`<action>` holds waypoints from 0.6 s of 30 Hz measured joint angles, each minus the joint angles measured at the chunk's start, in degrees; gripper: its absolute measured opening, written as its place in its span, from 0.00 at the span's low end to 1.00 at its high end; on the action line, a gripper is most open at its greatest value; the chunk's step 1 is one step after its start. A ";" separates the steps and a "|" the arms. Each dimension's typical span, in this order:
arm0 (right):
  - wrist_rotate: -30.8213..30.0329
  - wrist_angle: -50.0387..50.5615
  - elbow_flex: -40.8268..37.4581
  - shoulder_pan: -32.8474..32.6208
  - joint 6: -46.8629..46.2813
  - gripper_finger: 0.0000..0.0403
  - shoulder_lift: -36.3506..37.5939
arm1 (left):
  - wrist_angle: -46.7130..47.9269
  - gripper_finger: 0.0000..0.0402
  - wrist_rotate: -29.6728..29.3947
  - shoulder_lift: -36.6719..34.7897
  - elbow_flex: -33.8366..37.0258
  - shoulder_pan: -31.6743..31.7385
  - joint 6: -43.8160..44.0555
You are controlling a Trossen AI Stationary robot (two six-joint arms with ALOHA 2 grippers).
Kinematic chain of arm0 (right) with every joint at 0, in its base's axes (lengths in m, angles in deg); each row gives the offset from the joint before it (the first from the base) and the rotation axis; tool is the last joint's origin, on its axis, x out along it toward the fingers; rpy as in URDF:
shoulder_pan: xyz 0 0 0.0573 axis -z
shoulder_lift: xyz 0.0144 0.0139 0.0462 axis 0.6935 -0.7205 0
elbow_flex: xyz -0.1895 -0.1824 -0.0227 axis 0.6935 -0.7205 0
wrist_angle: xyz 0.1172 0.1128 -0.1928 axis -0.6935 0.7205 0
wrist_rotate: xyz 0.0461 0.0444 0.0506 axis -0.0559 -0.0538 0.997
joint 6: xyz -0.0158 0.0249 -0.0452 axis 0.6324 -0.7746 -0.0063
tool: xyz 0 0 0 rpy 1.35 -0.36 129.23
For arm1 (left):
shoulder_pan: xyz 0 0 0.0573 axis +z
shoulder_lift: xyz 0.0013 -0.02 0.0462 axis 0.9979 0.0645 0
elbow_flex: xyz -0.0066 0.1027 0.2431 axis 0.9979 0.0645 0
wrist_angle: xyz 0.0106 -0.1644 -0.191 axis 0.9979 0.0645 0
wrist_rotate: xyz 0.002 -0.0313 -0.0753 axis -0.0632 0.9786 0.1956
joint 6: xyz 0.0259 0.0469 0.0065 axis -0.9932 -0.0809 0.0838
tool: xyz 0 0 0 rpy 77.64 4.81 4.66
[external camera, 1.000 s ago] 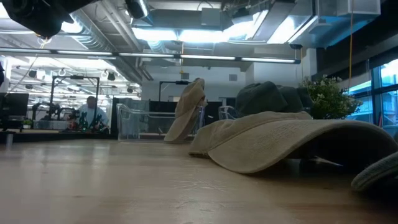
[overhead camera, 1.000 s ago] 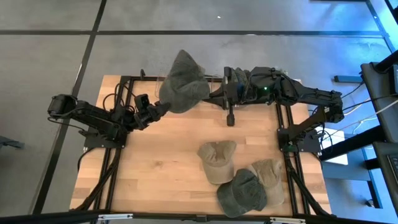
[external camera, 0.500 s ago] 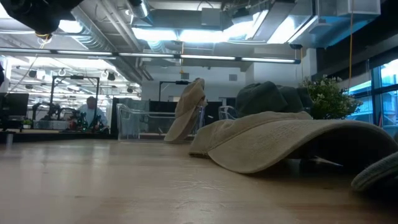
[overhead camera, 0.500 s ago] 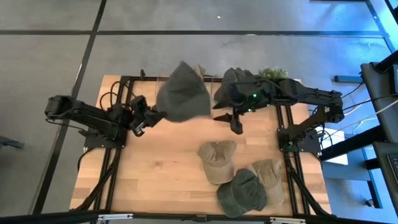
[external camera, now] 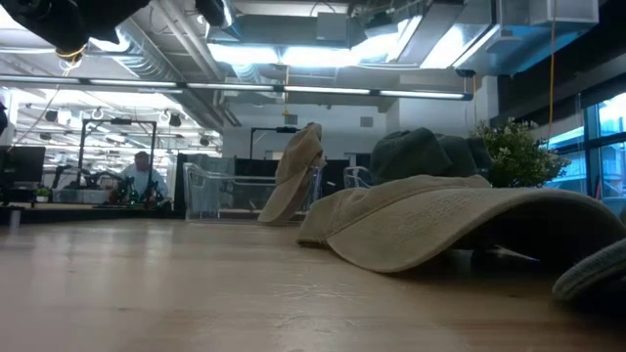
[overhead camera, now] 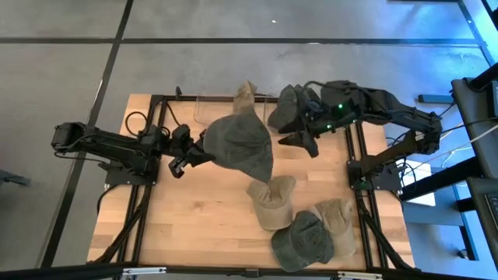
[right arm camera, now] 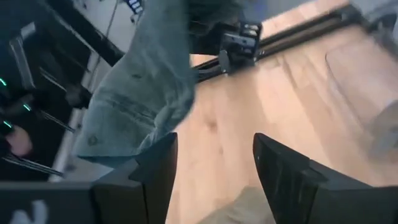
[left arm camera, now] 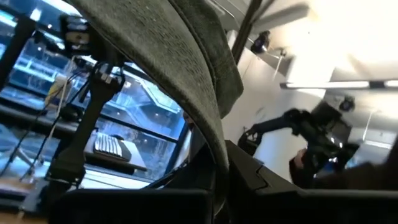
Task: Pick & Place hat
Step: Put the black cap into the right transparent bin
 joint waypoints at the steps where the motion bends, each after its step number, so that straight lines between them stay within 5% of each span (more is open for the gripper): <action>1: 0.94 0.40 0.00 0.63 -1.89 0.52 0.18 | -0.13 0.02 0.22 0.00 0.00 0.05 -1.12; 11: 12.58 -7.93 0.00 3.20 -11.55 0.49 -3.06 | -1.18 0.02 -0.16 0.00 0.00 0.82 -8.80; 18: 12.91 -11.83 0.00 3.22 -11.37 0.49 -4.38 | -1.72 0.02 -0.35 0.00 0.00 1.88 -9.97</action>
